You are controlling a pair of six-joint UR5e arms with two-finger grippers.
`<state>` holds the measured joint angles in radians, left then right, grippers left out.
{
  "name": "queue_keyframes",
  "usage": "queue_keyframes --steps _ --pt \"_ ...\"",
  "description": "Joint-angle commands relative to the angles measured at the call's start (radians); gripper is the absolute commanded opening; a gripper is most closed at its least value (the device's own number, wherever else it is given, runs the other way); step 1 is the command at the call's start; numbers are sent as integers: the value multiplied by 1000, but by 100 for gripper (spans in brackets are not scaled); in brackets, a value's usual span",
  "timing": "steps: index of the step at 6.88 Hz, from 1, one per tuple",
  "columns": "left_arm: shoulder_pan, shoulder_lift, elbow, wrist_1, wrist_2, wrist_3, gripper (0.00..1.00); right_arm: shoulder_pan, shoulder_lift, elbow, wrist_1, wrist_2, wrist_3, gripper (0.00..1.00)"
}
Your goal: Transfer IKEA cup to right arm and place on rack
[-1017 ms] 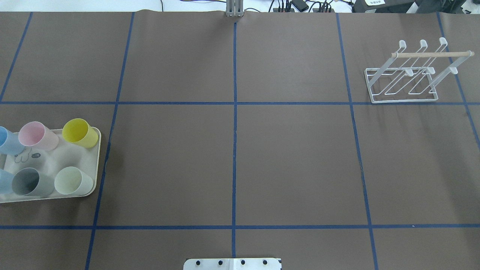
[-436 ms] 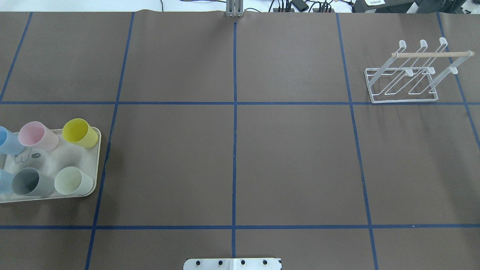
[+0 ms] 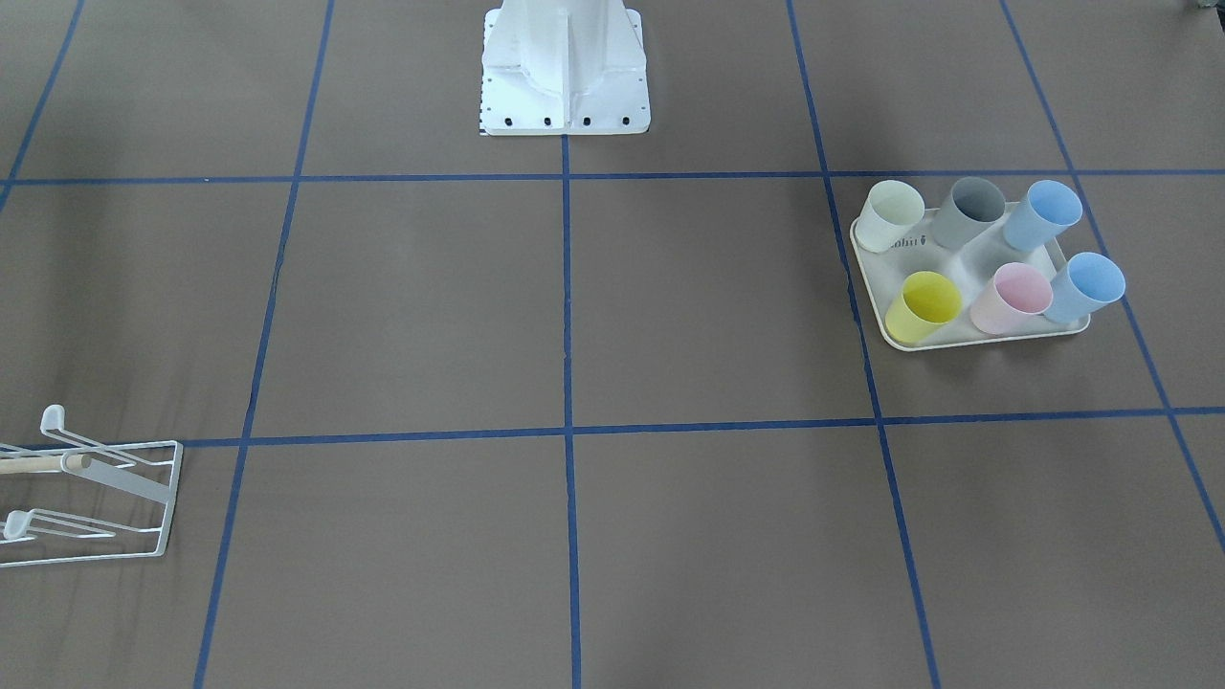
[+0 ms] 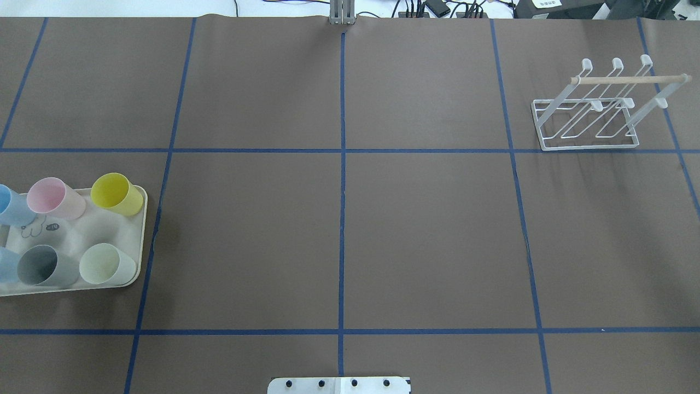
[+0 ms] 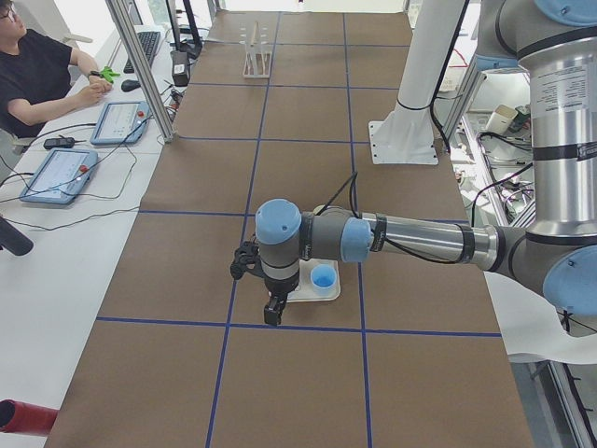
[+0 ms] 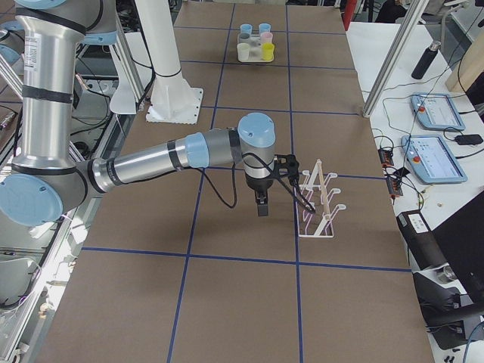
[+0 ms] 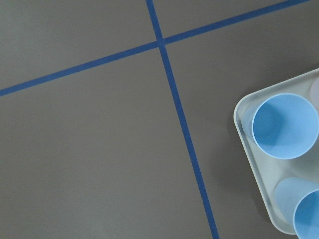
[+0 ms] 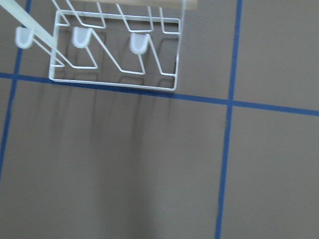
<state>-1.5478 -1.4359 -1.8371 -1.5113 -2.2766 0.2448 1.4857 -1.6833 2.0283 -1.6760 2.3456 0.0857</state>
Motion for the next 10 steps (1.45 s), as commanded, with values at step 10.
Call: queue_keyframes --steps 10 --pt "113 -20 296 -534 -136 -289 100 -436 294 -17 214 18 243 99"
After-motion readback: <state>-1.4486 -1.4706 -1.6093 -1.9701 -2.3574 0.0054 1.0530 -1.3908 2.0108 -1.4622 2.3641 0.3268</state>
